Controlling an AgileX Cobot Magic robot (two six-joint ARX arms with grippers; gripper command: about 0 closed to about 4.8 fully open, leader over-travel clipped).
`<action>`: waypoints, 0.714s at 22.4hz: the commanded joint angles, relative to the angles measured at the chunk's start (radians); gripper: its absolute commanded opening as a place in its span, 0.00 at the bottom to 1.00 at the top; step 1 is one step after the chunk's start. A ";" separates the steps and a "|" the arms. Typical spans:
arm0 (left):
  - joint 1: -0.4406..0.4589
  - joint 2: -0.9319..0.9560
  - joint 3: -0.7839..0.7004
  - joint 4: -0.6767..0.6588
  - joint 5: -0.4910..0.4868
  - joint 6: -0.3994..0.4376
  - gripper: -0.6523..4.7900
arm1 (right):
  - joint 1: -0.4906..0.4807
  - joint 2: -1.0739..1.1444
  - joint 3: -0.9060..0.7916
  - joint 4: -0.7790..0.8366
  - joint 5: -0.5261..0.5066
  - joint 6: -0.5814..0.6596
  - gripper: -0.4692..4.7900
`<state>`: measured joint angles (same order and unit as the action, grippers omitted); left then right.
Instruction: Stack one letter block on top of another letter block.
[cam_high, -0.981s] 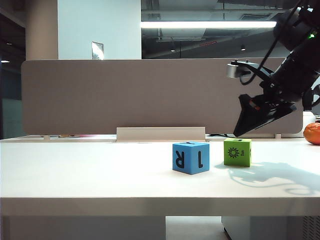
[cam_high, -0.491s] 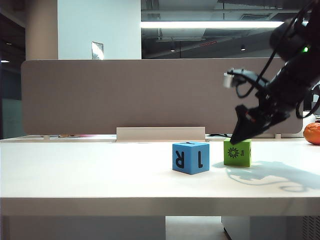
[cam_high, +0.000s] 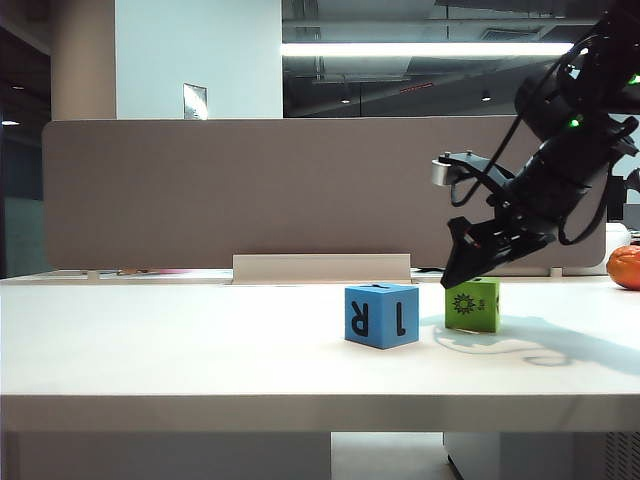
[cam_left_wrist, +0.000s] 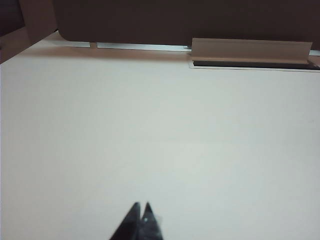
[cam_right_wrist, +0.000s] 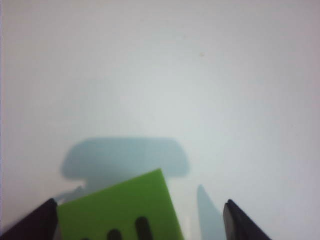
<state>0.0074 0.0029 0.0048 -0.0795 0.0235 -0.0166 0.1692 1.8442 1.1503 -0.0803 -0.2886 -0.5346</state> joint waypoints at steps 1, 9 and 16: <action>0.000 0.001 0.003 0.007 0.003 0.001 0.11 | 0.000 0.002 0.008 -0.026 -0.002 0.011 1.00; 0.000 0.001 0.003 0.007 0.003 0.002 0.11 | 0.000 0.003 0.009 -0.124 -0.002 0.010 1.00; 0.000 0.001 0.003 0.007 0.003 0.001 0.11 | 0.000 0.004 0.009 -0.124 -0.002 0.010 1.00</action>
<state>0.0074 0.0029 0.0048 -0.0795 0.0235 -0.0166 0.1688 1.8515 1.1557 -0.2100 -0.2886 -0.5274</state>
